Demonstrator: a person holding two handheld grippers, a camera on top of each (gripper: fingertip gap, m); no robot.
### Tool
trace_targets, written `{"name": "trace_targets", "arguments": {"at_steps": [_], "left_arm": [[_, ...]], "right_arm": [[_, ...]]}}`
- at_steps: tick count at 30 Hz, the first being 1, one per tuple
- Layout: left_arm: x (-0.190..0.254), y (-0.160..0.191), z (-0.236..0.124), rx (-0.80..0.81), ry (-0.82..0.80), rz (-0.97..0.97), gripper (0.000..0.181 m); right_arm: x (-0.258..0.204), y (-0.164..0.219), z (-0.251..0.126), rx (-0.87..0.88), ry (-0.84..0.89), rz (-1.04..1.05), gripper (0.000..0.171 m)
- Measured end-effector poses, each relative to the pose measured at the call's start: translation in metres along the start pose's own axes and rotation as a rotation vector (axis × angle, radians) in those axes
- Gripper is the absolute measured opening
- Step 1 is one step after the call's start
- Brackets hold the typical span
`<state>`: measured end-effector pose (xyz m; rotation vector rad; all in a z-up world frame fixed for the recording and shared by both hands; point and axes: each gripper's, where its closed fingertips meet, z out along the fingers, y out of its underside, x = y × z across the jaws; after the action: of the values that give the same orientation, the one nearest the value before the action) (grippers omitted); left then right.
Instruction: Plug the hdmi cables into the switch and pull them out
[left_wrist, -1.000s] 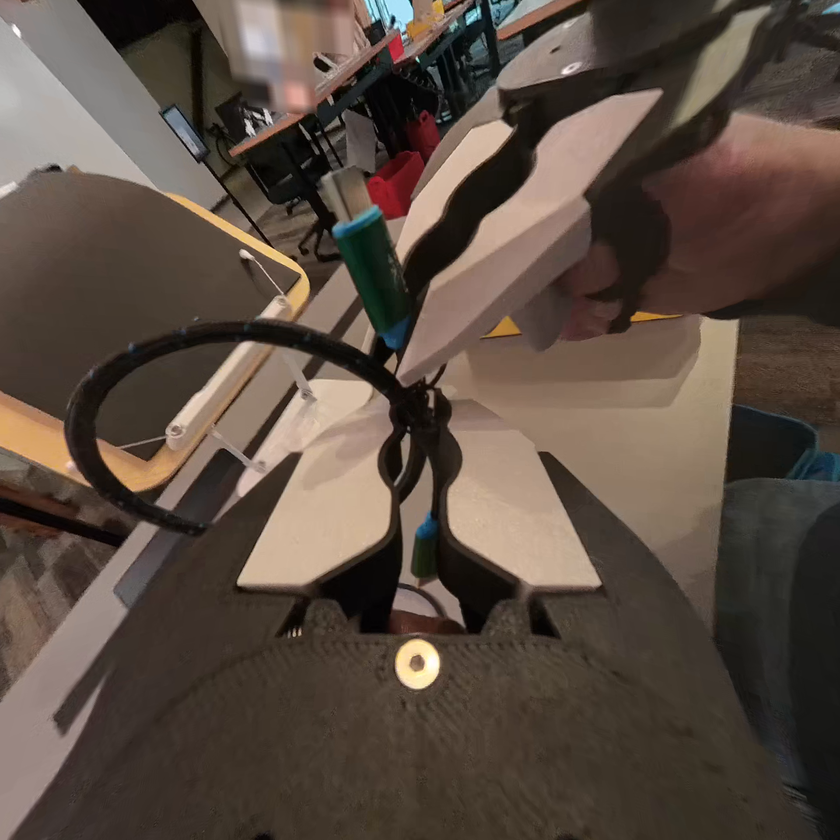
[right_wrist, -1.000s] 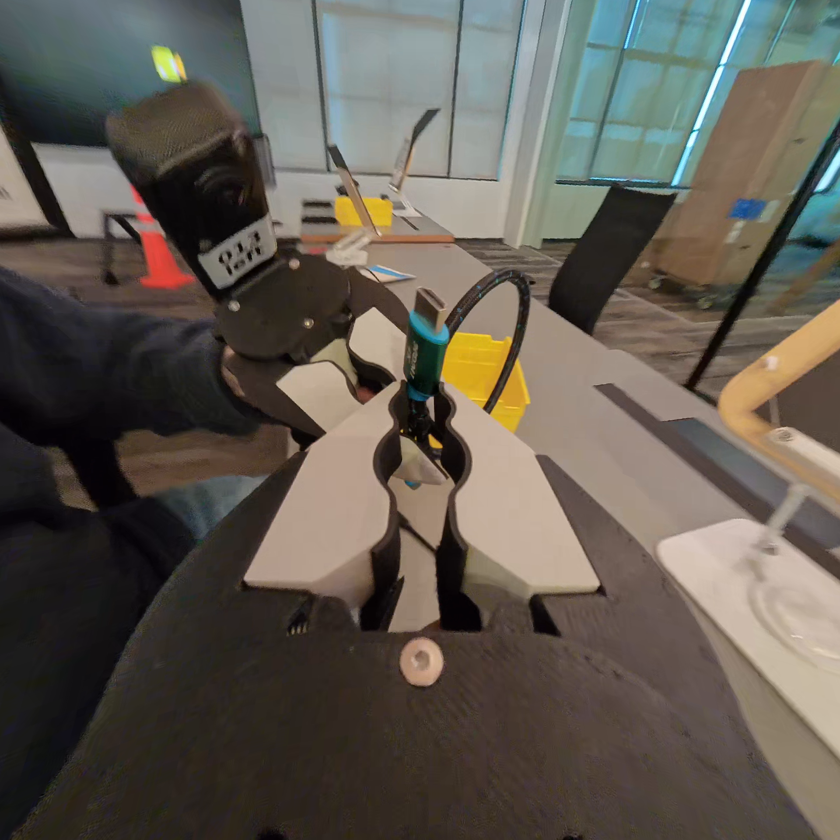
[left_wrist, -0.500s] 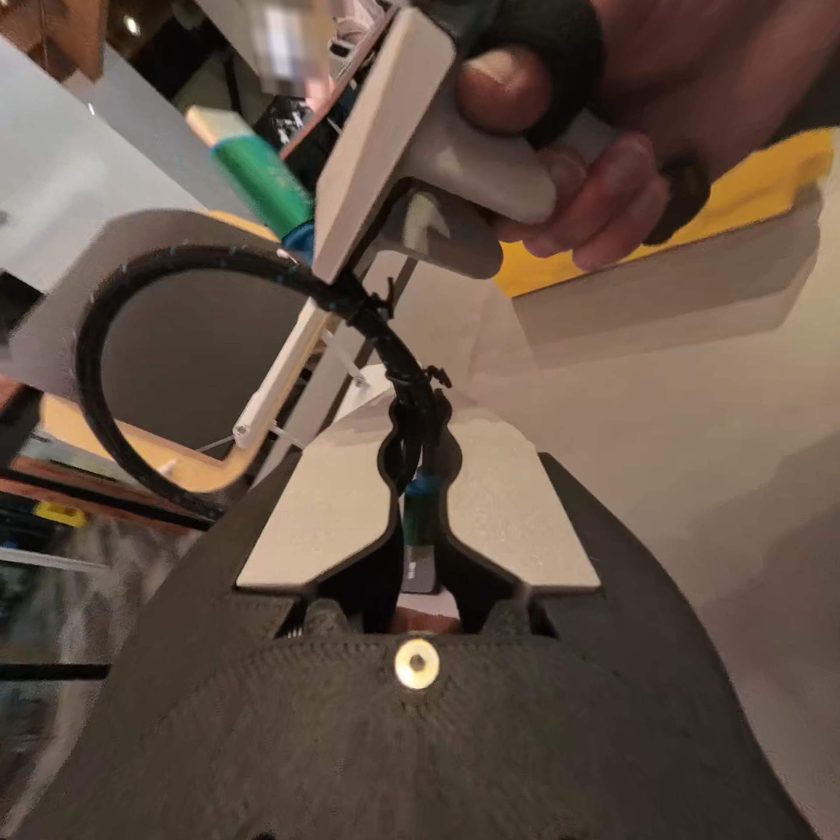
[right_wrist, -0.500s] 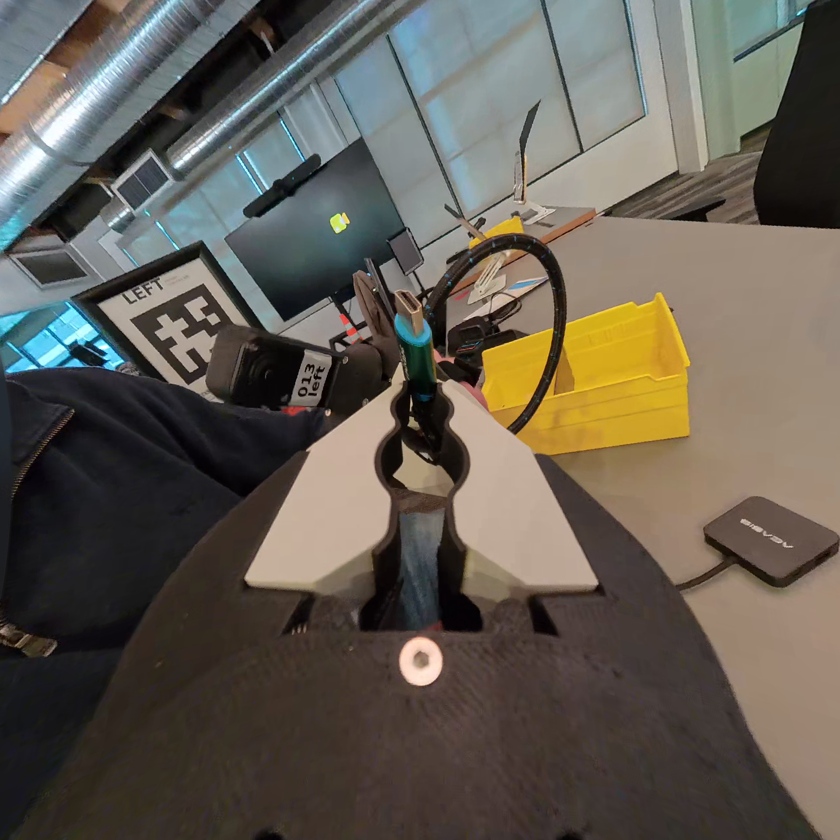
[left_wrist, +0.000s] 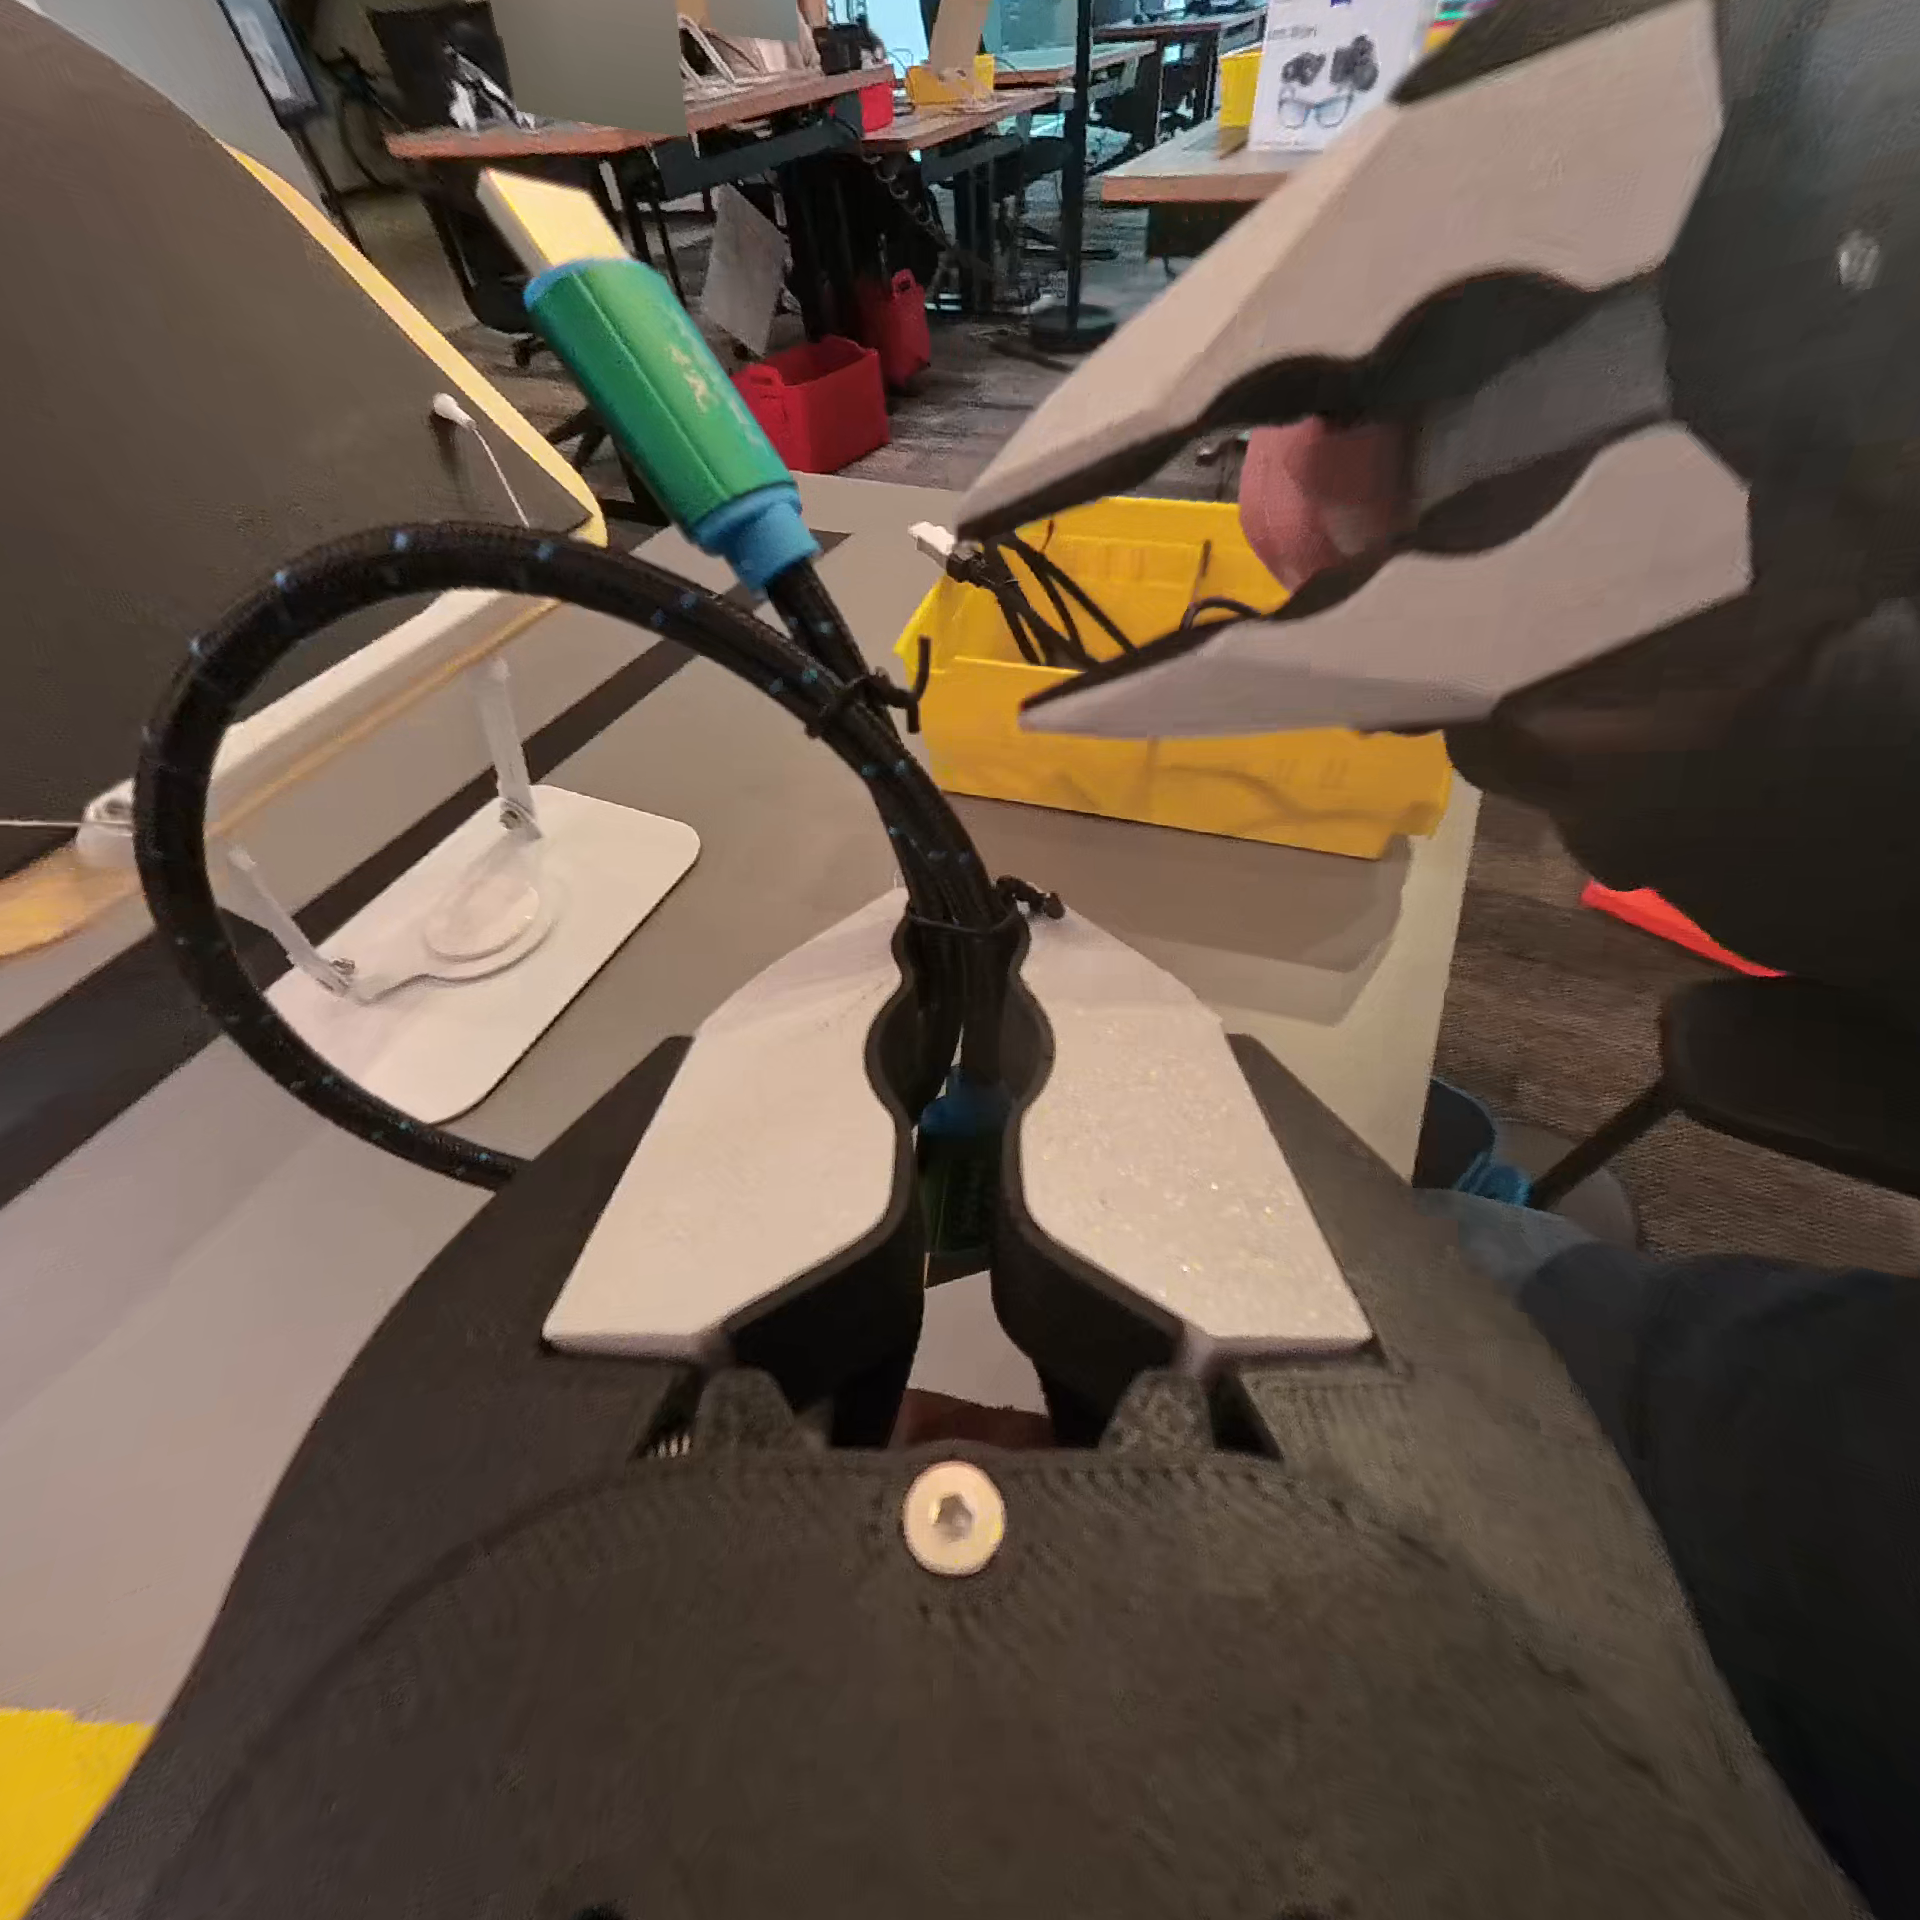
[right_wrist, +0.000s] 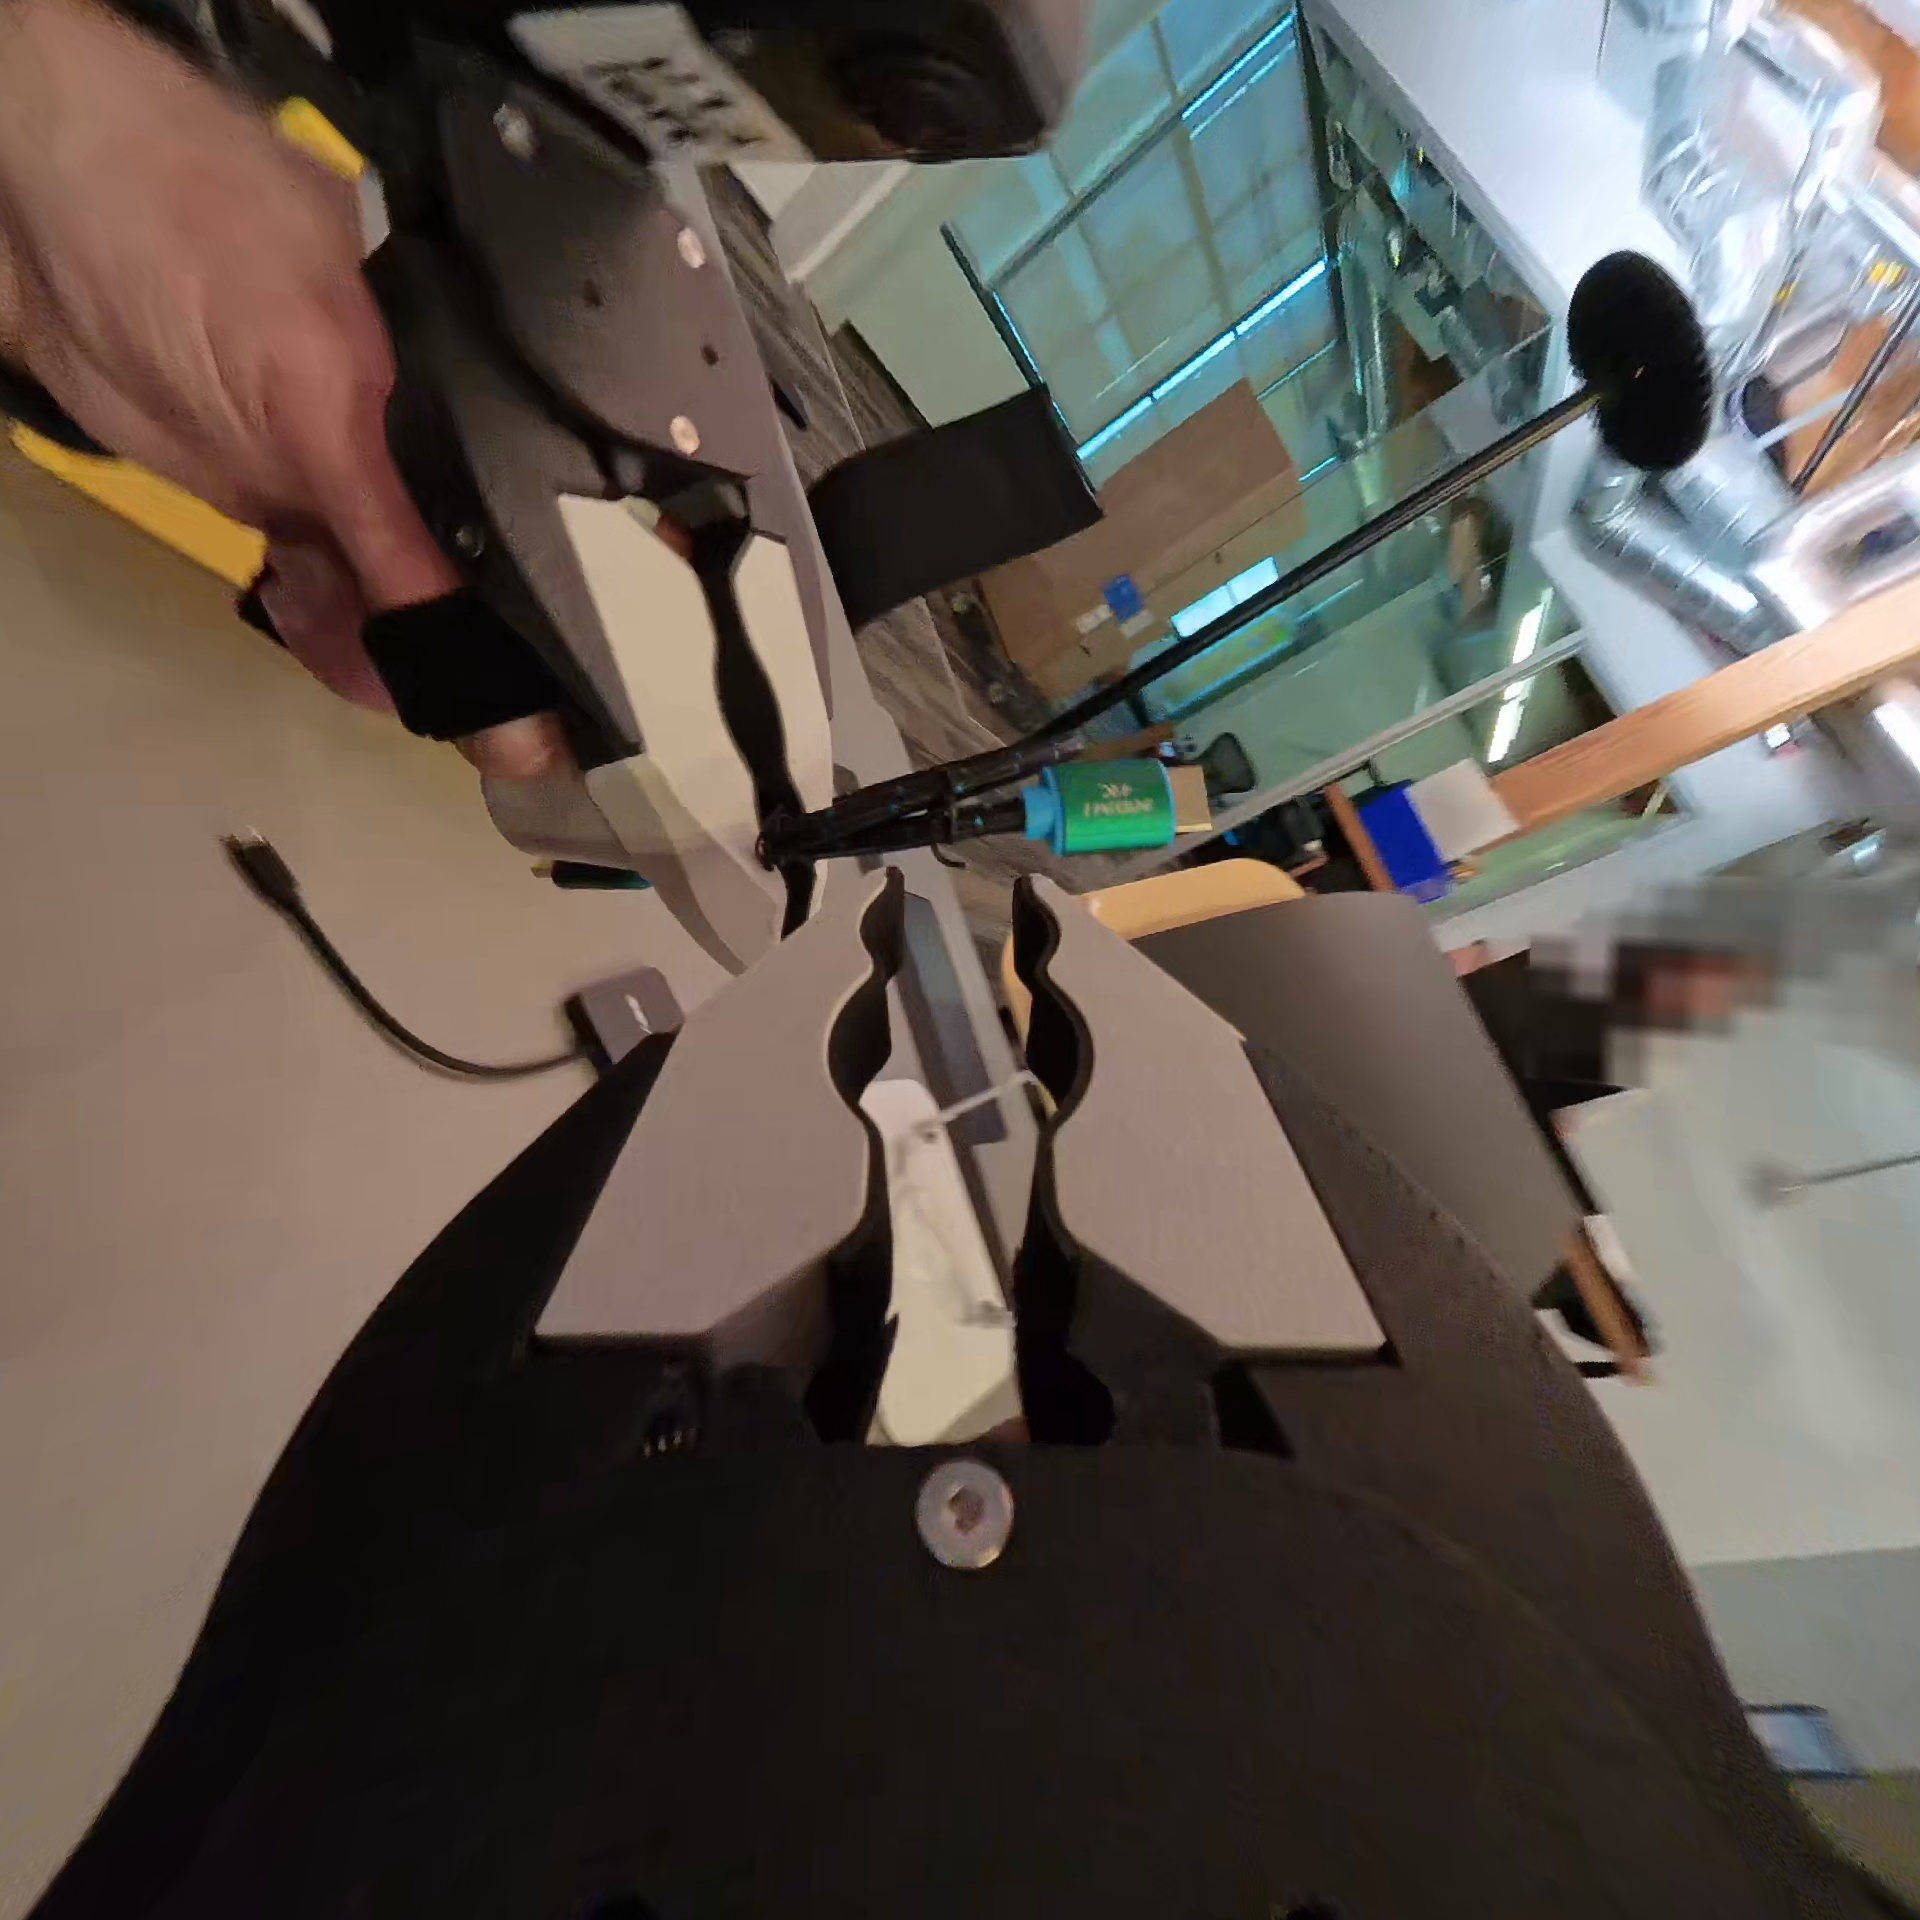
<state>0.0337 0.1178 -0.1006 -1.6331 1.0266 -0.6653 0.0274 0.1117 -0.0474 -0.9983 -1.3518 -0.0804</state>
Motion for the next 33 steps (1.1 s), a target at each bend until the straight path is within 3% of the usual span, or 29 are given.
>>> {"name": "trace_targets", "arguments": {"at_steps": [4,8,11,21,26,33], "left_arm": [[0.007,0.002,0.000,-0.027,0.034,-0.016,0.009],[0.006,0.003,-0.001,-0.042,0.031,-0.014,0.009],[0.005,0.006,-0.001,-0.059,0.011,0.032,0.009],[-0.006,0.009,0.001,-0.096,-0.130,0.200,0.008],[-0.013,0.004,-0.001,-0.068,-0.225,0.278,0.009],[-0.025,-0.004,-0.003,-0.002,-0.383,0.418,0.009]], "right_arm": [[-0.006,0.000,0.010,-0.041,0.023,-0.160,0.020],[-0.010,-0.003,0.012,-0.037,0.011,-0.192,0.015],[-0.011,0.000,0.014,-0.035,-0.011,-0.160,0.003],[-0.012,-0.001,0.014,0.012,-0.100,0.155,0.000],[-0.009,-0.007,0.011,0.140,-0.182,0.546,0.000],[-0.003,-0.012,-0.001,0.495,-0.433,1.413,0.000]]}}
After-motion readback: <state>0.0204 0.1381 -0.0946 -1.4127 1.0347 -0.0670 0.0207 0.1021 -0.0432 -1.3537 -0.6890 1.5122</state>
